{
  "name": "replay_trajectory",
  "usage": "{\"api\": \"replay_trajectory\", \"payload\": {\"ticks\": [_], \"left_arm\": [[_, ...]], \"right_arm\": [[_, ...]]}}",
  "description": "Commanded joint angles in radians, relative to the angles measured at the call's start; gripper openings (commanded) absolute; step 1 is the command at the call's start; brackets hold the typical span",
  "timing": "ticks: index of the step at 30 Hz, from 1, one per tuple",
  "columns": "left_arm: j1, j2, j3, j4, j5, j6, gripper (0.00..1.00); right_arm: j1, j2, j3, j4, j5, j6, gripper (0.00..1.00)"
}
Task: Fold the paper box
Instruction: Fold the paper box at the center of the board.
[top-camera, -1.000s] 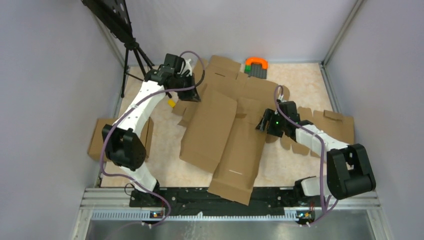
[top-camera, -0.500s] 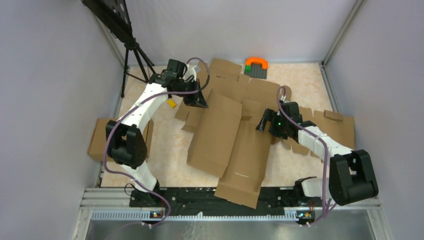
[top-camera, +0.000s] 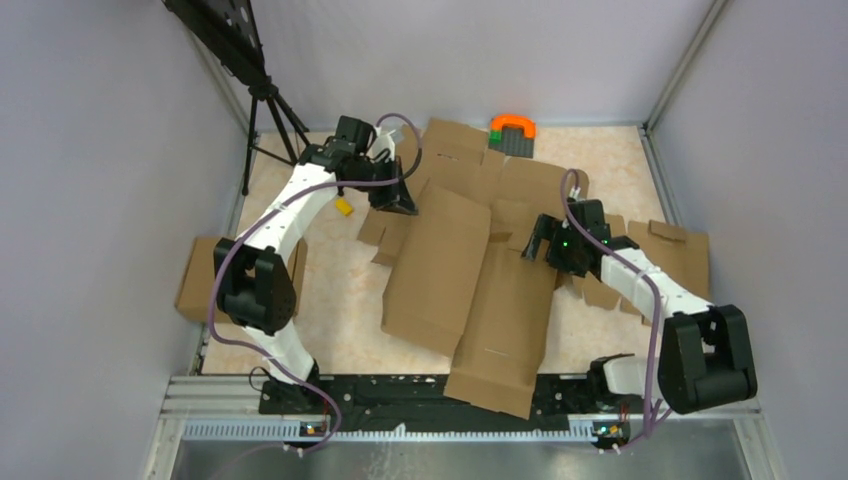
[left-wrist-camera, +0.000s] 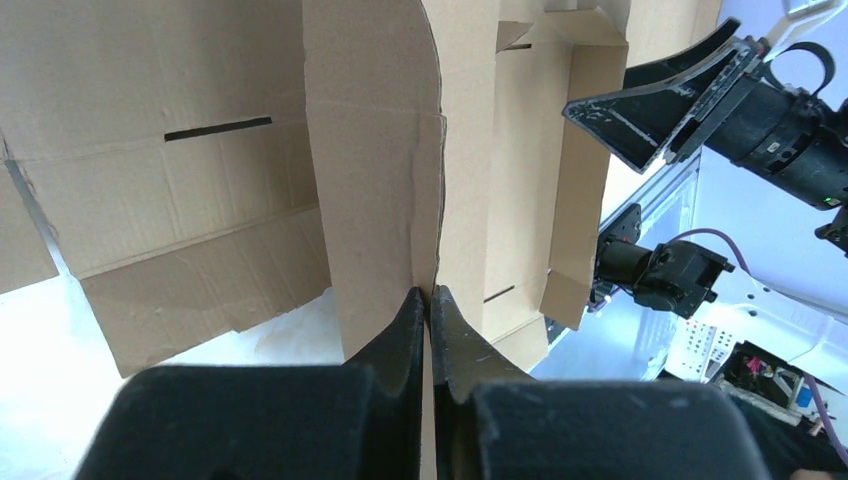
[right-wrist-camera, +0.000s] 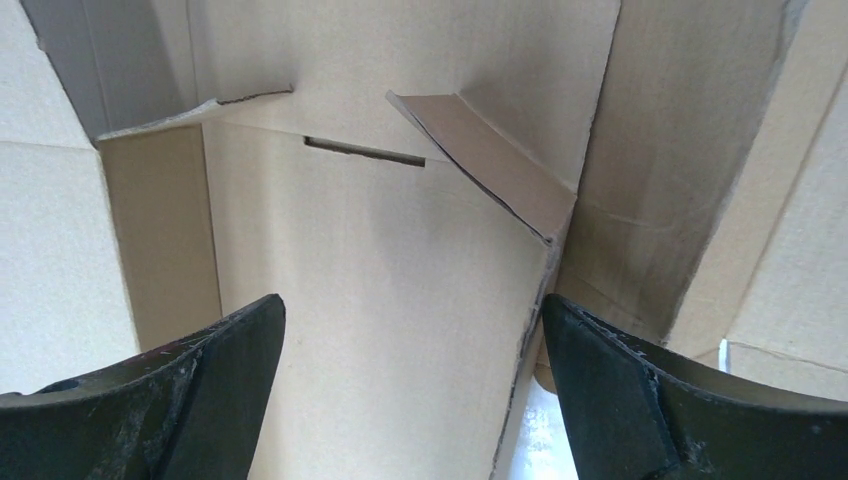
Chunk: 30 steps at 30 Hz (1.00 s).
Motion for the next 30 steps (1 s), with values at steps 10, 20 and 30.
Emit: {"api": "replay_trajectory", "payload": {"ticks": [10,20,30], "left_arm": [[-0.016,0.020,0.110,-0.064,0.047,0.022,0.00],[-0.012,0.062,0.220,-0.130,0.064,0.035,0.00],[-0.011,0.070,0.210,-0.134,0.038,0.050,0.00]], "right_arm": [[-0.020,0.023,0.005,0.030,-0.127,-0.004,0.95],[0.006,-0.032,-0.010,-0.030,-0.012,0.017,0.98],[-0.003,-0.048,0.083,-0.146,0.102,0.028,0.99]]}}
